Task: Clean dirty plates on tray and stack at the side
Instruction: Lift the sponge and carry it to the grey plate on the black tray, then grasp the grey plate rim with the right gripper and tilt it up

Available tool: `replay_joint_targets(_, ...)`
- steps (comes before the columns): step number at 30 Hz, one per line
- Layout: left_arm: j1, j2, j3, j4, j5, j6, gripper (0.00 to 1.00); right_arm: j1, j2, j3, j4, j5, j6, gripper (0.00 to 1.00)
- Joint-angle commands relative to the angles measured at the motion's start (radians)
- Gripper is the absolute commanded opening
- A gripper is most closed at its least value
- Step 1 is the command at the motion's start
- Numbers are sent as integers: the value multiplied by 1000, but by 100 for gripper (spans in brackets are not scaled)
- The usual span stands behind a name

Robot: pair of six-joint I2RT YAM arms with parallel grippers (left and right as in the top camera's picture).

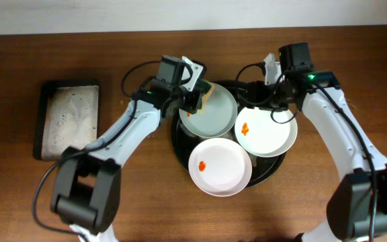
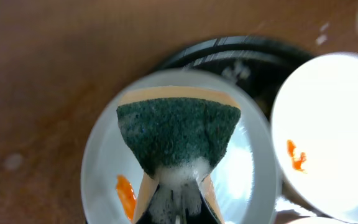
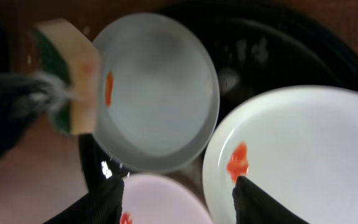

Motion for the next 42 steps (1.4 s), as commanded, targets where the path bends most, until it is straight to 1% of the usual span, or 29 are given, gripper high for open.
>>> replay_joint_targets(1, 0, 73, 6, 1, -8, -18, 0, 25, 69, 14, 46, 16, 1, 55)
replay_joint_targets(3, 0, 94, 6, -8, -23, -18, 0, 35, 113, 14, 79, 17, 1, 52)
replay_joint_targets(5, 0, 98, 6, -26, -89, -30, 0, 47, 158, 14, 98, 16, 1, 46)
replay_joint_targets(7, 0, 98, 6, -32, -98, -29, 0, 60, 198, 14, 116, 16, 1, 42)
replay_joint_targets(12, 0, 99, 6, -37, -97, -33, 0, 89, 270, 14, 159, 18, 5, 18)
replay_joint_targets(13, 0, 99, 6, -36, -97, -33, 0, 92, 274, 14, 159, 24, 5, 11)
replay_joint_targets(14, 0, 99, 6, -36, -96, -35, 0, 94, 283, 14, 158, 65, 18, 8)
replay_joint_targets(16, -1, 99, 6, -37, -90, -43, 0, 94, 298, 14, 156, 99, 29, 8)
replay_joint_targets(20, -1, 99, 6, -14, -12, -52, 0, 103, 324, 14, 163, 94, 28, 8)
replay_joint_targets(22, -1, 99, 6, -6, -5, -82, 0, 112, 333, 14, 171, 94, 28, 8)
replay_joint_targets(25, -1, 99, 6, 1, 45, -85, 0, 124, 342, 14, 175, 108, 31, 8)
replay_joint_targets(32, -2, 166, 6, -7, 47, -89, 0, 131, 377, 14, 178, 119, 51, 7)
replay_joint_targets(34, -2, 191, 6, -18, 45, -122, 0, 131, 377, 14, 178, 119, 51, 8)
replay_joint_targets(36, 0, 195, 6, -42, -2, -171, 0, 131, 377, 14, 178, 119, 51, 8)
replay_joint_targets(40, 0, 195, 6, -72, -203, -249, 0, 131, 377, 14, 177, 119, 54, 7)
replay_joint_targets(42, 0, 195, 6, -74, -262, -272, 0, 131, 377, 14, 177, 119, 54, 7)
